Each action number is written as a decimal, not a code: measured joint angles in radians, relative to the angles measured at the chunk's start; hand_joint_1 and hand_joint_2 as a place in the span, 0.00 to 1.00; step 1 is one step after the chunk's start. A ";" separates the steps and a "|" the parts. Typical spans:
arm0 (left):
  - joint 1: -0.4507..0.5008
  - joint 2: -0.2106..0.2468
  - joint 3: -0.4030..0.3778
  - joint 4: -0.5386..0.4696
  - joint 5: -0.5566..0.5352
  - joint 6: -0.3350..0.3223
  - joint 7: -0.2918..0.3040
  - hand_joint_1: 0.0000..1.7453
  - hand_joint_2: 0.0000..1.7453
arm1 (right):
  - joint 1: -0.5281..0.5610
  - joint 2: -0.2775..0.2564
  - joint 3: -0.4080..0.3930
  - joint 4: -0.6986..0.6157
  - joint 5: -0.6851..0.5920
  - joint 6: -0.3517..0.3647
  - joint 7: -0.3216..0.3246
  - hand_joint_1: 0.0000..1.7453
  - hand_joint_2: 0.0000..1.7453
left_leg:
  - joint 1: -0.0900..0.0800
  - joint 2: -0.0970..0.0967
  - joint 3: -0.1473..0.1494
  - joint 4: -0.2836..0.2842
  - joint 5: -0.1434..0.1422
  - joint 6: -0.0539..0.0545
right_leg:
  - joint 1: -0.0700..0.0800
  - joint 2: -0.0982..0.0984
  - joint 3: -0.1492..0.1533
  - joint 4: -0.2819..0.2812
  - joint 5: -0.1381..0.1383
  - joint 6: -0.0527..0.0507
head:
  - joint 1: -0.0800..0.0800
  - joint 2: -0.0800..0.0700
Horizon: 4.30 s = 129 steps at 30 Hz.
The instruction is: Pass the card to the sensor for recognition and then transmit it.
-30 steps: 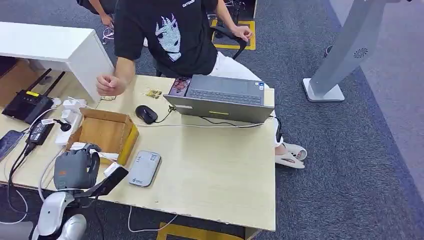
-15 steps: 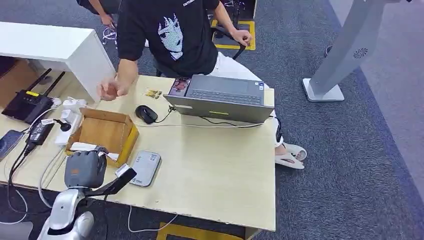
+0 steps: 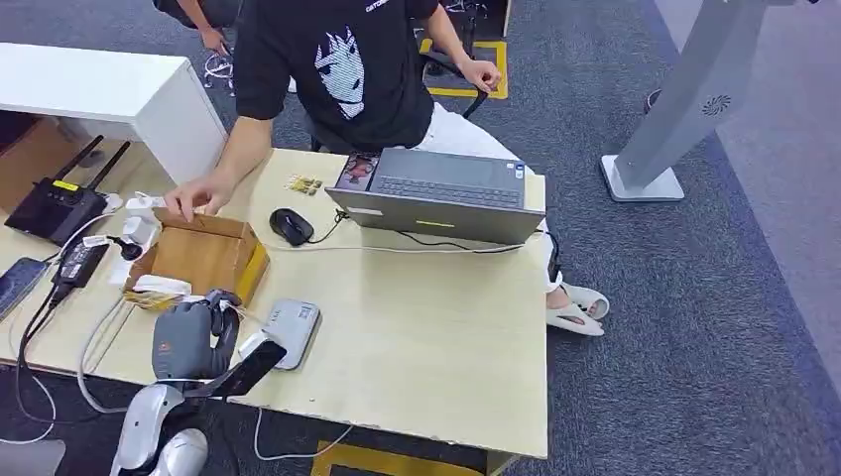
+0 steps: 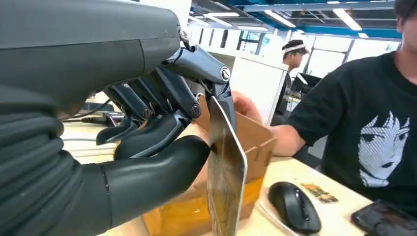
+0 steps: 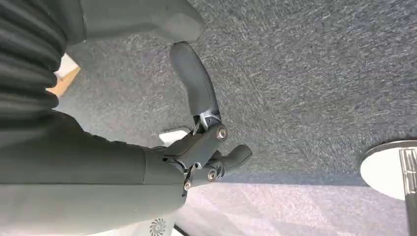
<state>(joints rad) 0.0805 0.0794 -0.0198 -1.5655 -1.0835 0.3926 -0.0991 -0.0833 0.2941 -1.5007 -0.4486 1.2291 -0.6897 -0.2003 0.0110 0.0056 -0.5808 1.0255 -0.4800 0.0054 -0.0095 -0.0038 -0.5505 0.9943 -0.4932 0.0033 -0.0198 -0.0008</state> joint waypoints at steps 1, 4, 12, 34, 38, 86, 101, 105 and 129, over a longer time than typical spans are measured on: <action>0.000 -0.002 -0.003 -0.007 0.011 -0.007 -0.005 1.00 1.00 | 0.000 0.000 -0.003 -0.002 0.002 0.000 0.000 0.00 1.00 | 0.000 0.000 0.000 0.000 0.000 0.000 | 0.000 0.000 0.000 0.000 0.000 0.000 | 0.000 0.000; -0.001 -0.006 -0.028 -0.042 0.032 -0.043 -0.016 1.00 1.00 | 0.000 0.000 -0.011 -0.004 0.009 0.000 -0.011 0.00 1.00 | 0.000 0.000 0.000 0.000 0.000 0.000 | 0.000 0.000 0.000 0.000 0.000 0.000 | 0.000 0.000; -0.011 -0.003 -0.084 -0.091 0.031 -0.065 0.045 1.00 1.00 | -0.001 0.001 -0.012 -0.005 0.031 0.000 -0.024 0.00 1.00 | 0.000 0.000 0.000 0.000 0.000 0.000 | 0.000 0.000 0.000 0.000 0.000 0.000 | 0.000 0.000; -0.013 0.024 -0.018 0.040 0.013 -0.021 0.069 1.00 1.00 | -0.001 0.001 -0.012 -0.005 0.064 0.000 -0.025 0.00 1.00 | 0.000 0.000 0.000 0.000 0.000 0.000 | 0.000 0.000 0.000 0.000 0.000 0.000 | 0.000 0.000; -0.017 0.024 -0.005 0.077 0.004 -0.016 0.069 1.00 1.00 | -0.001 0.001 -0.012 -0.005 0.071 0.000 -0.026 0.00 1.00 | 0.000 0.000 0.000 0.000 0.000 0.000 | 0.000 0.000 0.000 0.000 0.000 0.000 | 0.000 0.000; -0.014 0.043 0.003 0.198 -0.080 -0.087 0.080 1.00 1.00 | -0.001 0.000 -0.012 0.014 0.072 0.000 -0.020 0.00 1.00 | 0.000 0.000 0.000 0.000 0.000 0.000 | 0.000 0.000 0.000 0.000 0.000 0.000 | 0.000 0.000; 0.002 0.069 0.002 0.213 -0.074 -0.087 0.095 1.00 1.00 | -0.001 -0.002 -0.012 0.020 0.072 0.000 -0.021 0.00 1.00 | 0.000 0.000 0.000 0.000 0.000 0.000 | 0.000 0.000 0.000 0.000 0.000 0.000 | 0.000 0.000; 0.003 0.089 0.002 0.189 -0.079 -0.084 0.095 1.00 1.00 | -0.001 -0.002 -0.012 0.019 0.069 0.000 -0.026 0.00 1.00 | 0.001 0.000 0.000 0.000 0.000 0.000 | 0.000 0.000 0.000 0.000 0.000 0.000 | 0.000 0.000; -0.190 0.302 0.146 0.014 -0.023 -0.131 0.107 1.00 1.00 | -0.001 -0.002 -0.012 0.019 0.081 0.000 -0.027 0.00 1.00 | 0.001 0.000 0.000 0.000 0.001 -0.001 | 0.001 0.000 0.000 0.001 0.000 -0.001 | 0.000 0.000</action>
<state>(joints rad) -0.1099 0.3811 0.1263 -1.5515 -1.1067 0.2621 0.0080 -0.0847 0.2926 -1.5129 -0.4295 1.3096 -0.6897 -0.2277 0.0123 0.0057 -0.5808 1.0254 -0.4794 0.0045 -0.0081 -0.0035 -0.5506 0.9952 -0.4931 0.0027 -0.0202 -0.0008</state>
